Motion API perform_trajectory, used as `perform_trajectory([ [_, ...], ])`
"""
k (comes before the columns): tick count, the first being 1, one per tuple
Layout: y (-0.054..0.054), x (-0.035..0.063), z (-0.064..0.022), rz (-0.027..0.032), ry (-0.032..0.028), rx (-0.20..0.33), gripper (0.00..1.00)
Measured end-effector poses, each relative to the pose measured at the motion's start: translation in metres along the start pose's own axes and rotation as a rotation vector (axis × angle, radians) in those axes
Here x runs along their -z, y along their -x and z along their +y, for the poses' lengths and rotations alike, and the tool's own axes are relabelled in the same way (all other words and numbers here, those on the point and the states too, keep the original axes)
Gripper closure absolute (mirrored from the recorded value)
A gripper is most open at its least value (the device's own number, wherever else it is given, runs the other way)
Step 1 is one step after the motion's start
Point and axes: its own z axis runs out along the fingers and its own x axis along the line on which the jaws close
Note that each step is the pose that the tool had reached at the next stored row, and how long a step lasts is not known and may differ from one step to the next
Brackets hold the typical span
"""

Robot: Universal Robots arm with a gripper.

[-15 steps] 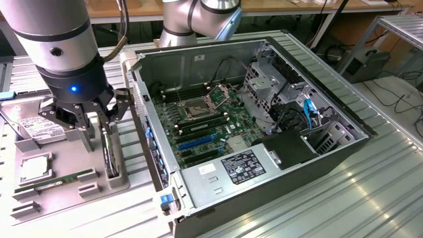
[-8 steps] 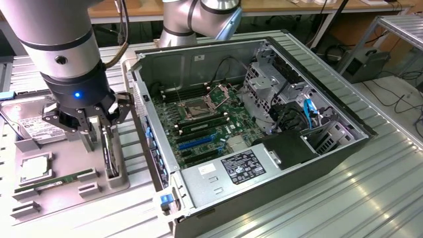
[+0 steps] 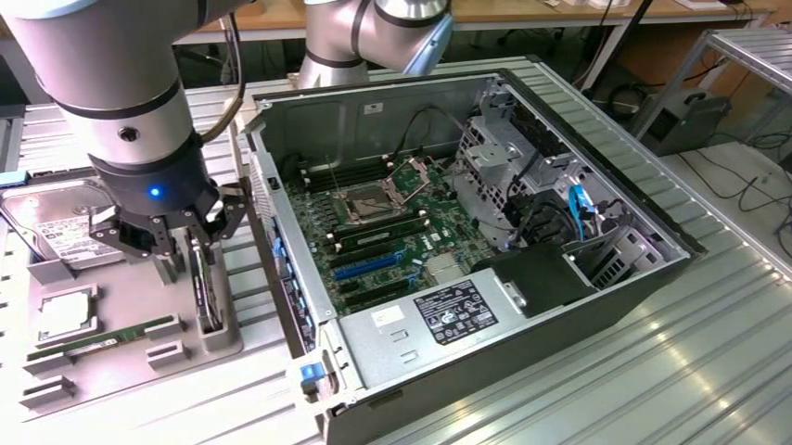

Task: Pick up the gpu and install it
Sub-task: 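Pick up the gpu and move the gpu toward the slot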

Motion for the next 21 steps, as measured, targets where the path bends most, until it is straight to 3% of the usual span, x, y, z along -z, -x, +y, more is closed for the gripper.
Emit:
perform_trajectory([
  [13,-0.001,-0.0239,0.0019,-0.0005,-0.0003,-0.014,0.64],
  [21,-0.003,-0.0261,0.0019,-0.001,0.0018,-0.027,0.64],
])
